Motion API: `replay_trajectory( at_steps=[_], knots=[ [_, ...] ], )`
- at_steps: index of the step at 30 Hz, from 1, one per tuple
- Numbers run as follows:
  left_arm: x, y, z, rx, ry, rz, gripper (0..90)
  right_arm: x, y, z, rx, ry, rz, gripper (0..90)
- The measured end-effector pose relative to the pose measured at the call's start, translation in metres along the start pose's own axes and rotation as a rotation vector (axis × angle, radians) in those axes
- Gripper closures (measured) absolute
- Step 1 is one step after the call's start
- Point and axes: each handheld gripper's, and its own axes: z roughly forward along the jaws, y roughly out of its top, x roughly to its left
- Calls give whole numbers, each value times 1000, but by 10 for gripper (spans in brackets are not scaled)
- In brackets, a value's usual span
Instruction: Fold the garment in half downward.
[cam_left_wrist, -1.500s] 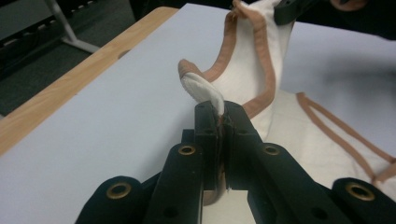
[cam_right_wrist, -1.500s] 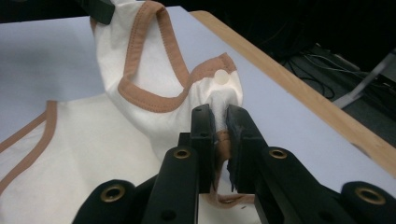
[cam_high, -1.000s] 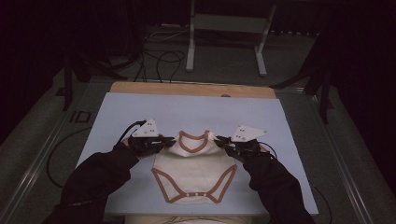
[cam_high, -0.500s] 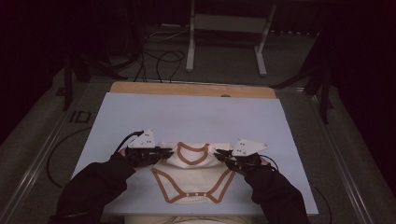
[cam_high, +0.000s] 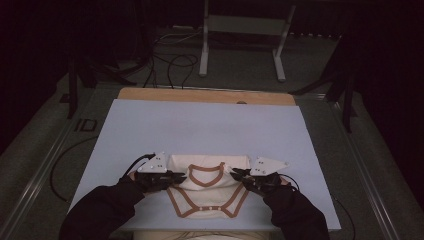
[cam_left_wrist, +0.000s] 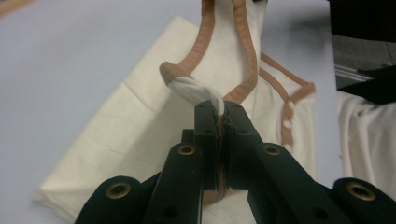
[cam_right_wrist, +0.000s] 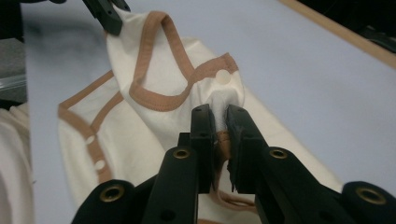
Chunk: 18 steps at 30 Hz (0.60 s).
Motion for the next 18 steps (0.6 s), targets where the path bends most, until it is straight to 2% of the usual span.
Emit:
replay_trajectory(
  at_steps=[4,12,16,18],
  knots=[
    [-6,-9,6,15,-21,-10,868,8,-8,2,14,13,0,820],
    [-15,-24,15,23,-68,-25,862,23,-22,8,61,78,-10,814],
    [-20,-29,17,34,-85,-28,856,26,-30,5,72,114,17,788],
    [-22,-31,16,35,-93,-23,856,27,-34,2,78,114,25,782]
  ],
)
